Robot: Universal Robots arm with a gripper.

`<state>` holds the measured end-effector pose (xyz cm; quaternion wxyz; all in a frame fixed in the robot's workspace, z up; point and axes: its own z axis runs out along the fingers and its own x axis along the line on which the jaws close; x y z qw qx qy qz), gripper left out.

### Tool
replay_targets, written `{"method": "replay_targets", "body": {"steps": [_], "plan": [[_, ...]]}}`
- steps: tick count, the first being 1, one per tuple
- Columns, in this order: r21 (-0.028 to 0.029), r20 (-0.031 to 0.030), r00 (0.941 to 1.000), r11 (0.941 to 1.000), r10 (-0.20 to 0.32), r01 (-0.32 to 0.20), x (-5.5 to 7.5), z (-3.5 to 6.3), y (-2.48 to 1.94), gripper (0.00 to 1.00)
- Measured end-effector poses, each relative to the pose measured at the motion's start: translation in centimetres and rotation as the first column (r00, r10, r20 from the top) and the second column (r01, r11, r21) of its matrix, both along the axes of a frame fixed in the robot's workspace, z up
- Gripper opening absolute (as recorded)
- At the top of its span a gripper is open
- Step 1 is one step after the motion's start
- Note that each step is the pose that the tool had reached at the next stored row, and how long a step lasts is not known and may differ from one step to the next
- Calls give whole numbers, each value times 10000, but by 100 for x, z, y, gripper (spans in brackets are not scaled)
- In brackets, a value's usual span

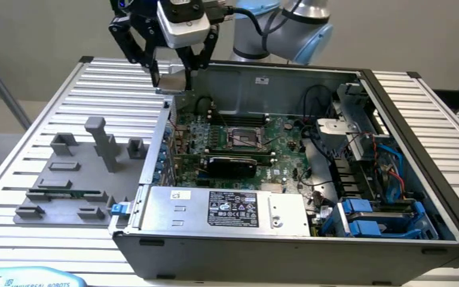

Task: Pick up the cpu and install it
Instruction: 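Pick up the cpu and move it towards the insertion slot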

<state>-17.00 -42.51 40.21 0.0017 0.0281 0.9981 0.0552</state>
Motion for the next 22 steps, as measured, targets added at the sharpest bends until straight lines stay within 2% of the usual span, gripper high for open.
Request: {"method": "replay_targets", "body": {"steps": [10,22], "plan": [[-1,0,10000,10000,0,0,428,-151,259,55],[-1,0,10000,10000,0,0,905,-327,518,55]]}}
